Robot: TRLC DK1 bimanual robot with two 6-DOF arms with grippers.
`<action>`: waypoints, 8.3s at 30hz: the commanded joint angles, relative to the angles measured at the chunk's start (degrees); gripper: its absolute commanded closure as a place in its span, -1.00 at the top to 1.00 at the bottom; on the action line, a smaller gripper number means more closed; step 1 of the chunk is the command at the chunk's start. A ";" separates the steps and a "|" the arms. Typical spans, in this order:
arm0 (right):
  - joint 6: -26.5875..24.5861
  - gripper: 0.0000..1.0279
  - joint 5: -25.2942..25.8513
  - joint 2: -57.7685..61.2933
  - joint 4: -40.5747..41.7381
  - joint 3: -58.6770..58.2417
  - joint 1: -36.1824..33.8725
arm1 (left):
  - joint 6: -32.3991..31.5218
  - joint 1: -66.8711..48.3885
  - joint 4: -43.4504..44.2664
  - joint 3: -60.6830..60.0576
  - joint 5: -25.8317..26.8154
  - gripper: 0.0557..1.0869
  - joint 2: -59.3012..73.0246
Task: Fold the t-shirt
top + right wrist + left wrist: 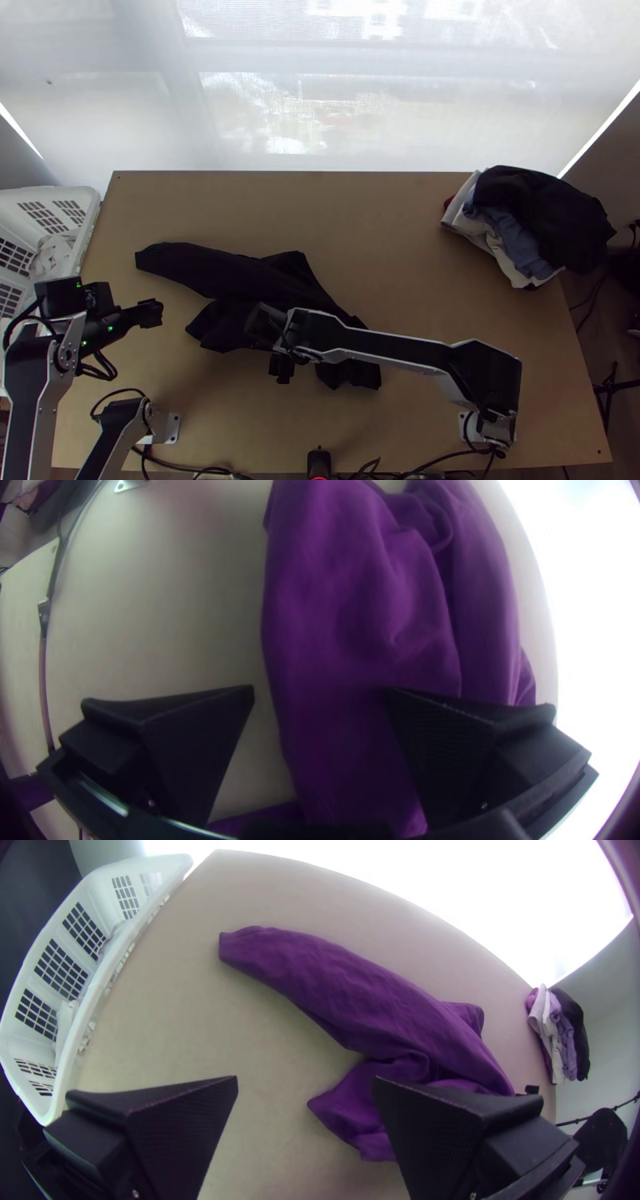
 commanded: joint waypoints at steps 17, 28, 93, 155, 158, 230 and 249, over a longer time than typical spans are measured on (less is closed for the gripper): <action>-1.52 -0.95 -1.53 -6.40 -0.80 2.09 -9.28 | -1.52 -5.05 6.05 -0.95 0.21 0.90 7.41; -3.01 -0.95 -1.45 -19.32 -5.72 5.70 -24.13 | -3.10 -11.03 9.31 0.37 0.13 0.90 13.30; -5.56 -0.83 -1.62 -29.96 2.27 -13.46 -49.36 | -2.05 -17.62 25.30 2.48 -3.92 -0.93 42.31; -9.08 -0.95 1.63 -24.33 -0.72 -15.22 -29.76 | -6.09 -13.67 20.20 17.42 -2.42 -0.93 31.67; -9.78 -0.95 1.63 -26.44 -1.68 -13.11 -31.95 | -6.09 -12.87 19.85 18.39 -2.42 -0.93 30.88; -16.11 -0.95 5.85 -60.37 -6.52 -26.38 -30.46 | -4.42 -15.42 19.41 15.84 6.63 -0.93 21.21; -19.01 -0.95 -1.80 -37.96 34.18 -40.97 -57.62 | -7.32 -19.20 39.72 26.74 -7.17 -0.93 59.53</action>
